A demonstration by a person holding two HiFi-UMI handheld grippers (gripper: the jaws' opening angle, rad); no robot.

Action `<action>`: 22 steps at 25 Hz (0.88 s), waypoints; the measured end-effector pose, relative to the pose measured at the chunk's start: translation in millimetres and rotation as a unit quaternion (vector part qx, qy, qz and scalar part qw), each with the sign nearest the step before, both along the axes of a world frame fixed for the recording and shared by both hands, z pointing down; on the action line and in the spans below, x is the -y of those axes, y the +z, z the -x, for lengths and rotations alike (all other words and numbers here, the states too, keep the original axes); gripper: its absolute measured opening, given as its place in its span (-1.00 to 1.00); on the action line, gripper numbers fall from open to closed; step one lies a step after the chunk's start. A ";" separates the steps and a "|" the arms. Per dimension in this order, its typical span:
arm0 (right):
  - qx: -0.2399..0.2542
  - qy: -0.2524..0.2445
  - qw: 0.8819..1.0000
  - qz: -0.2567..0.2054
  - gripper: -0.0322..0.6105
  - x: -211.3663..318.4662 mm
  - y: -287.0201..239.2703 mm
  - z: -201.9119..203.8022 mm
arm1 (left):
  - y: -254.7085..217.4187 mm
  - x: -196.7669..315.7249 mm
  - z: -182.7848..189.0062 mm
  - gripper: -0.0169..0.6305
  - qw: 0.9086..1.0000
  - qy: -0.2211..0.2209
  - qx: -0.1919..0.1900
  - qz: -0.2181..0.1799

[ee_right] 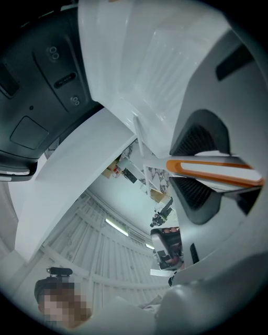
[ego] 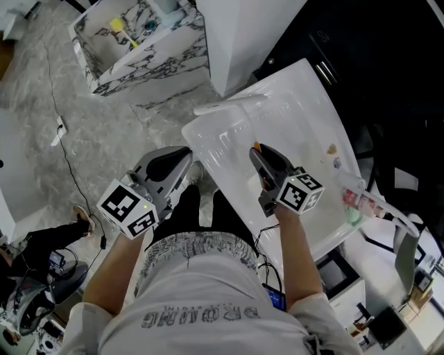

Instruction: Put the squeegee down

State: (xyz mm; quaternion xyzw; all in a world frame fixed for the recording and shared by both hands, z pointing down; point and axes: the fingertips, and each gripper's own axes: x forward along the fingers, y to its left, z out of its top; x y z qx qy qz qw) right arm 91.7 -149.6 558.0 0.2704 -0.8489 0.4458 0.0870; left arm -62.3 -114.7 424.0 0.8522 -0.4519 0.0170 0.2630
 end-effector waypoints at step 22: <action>-0.027 -0.026 0.999 0.010 -0.55 -10.6 34.3 8.3 | 14.3 -10.7 2.1 -0.83 1.000 -0.013 0.004 0.018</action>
